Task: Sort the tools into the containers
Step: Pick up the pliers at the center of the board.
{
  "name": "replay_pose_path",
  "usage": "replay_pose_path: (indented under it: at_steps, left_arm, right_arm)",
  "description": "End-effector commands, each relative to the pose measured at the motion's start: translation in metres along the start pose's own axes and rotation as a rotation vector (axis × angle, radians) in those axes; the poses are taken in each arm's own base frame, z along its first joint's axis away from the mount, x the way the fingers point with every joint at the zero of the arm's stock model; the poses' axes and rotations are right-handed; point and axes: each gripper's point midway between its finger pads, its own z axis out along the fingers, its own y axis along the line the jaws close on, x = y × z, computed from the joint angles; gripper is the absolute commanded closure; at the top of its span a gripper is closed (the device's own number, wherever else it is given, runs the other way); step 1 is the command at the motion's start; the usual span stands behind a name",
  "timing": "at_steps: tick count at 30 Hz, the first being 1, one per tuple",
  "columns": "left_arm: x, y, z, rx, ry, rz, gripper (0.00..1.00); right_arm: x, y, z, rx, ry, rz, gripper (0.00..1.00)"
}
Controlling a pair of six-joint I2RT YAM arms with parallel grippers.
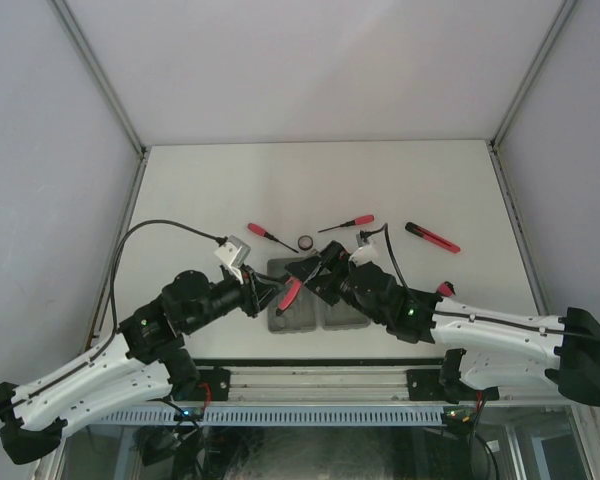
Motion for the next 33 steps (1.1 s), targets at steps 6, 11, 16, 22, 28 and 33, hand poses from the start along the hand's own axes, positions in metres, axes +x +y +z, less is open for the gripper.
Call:
replay_pose_path:
  at_steps: [6, 11, 16, 22, 28, 33]
  left_arm:
    - [-0.019, -0.013, 0.003, 0.058, -0.097, -0.024, 1.00]
    - [-0.015, -0.015, 0.005, 0.072, -0.077, -0.021, 1.00]
    - [-0.009, -0.015, 0.006, 0.081, -0.060, -0.019, 1.00]
    - [-0.002, -0.020, 0.007, 0.114, -0.028, -0.013, 1.00]
    - [0.004, -0.024, 0.010, 0.133, 0.005, -0.010, 0.86]
    - [-0.003, -0.020, 0.007, 0.106, -0.016, -0.003, 0.56]
  right_arm:
    - [0.005, 0.027, 0.002, -0.088, 0.024, 0.085, 0.37]
    - [0.005, 0.025, 0.004, -0.085, 0.020, 0.070, 0.48]
    - [0.000, 0.025, 0.003, -0.085, 0.004, 0.049, 0.63]
    - [-0.013, 0.020, 0.000, -0.064, -0.043, 0.006, 0.83]
    - [-0.025, 0.016, -0.004, -0.054, -0.073, -0.056, 0.96]
    - [-0.034, 0.002, -0.009, -0.002, -0.095, -0.149, 1.00]
